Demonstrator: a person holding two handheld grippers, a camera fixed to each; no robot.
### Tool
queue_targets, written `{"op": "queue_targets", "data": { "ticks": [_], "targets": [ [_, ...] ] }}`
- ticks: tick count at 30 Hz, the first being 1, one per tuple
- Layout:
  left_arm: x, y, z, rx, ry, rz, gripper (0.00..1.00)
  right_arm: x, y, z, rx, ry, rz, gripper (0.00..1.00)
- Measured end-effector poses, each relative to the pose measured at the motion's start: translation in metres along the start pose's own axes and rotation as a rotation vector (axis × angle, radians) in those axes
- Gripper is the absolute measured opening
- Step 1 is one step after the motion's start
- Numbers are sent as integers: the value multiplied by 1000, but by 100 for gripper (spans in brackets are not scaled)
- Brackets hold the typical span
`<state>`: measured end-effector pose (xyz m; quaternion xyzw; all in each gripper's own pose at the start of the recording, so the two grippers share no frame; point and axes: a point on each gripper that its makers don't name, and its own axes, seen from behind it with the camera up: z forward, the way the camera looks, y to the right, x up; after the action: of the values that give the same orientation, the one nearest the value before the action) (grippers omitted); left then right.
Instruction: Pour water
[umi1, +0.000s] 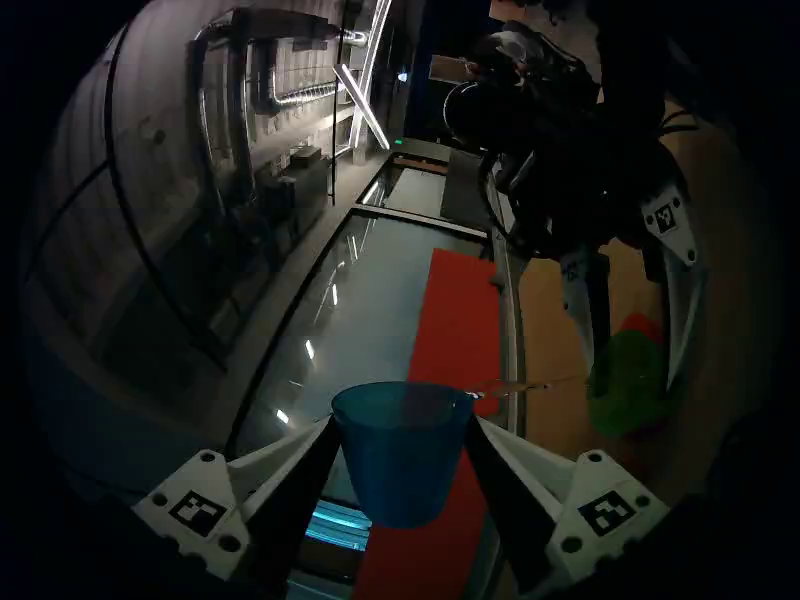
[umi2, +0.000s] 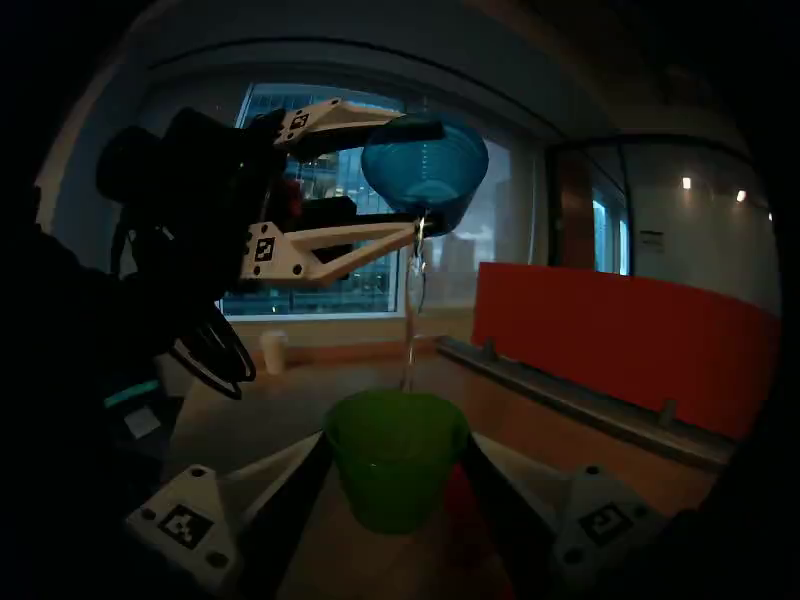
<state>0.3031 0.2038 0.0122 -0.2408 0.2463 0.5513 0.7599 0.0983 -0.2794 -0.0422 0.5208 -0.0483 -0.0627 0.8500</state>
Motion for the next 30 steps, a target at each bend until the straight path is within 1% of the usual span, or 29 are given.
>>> {"op": "queue_targets", "data": {
  "ticks": [11,20,30],
  "targets": [
    [3,-1,1,-2,3,57,86,4,0,1,-1,5,-1,91],
    [6,6,6,-16,6,102,86,2,0,2,-2,7,0,91],
    [8,6,8,-14,10,159,86,2,2,3,-4,8,-1,91]
  ]
}}
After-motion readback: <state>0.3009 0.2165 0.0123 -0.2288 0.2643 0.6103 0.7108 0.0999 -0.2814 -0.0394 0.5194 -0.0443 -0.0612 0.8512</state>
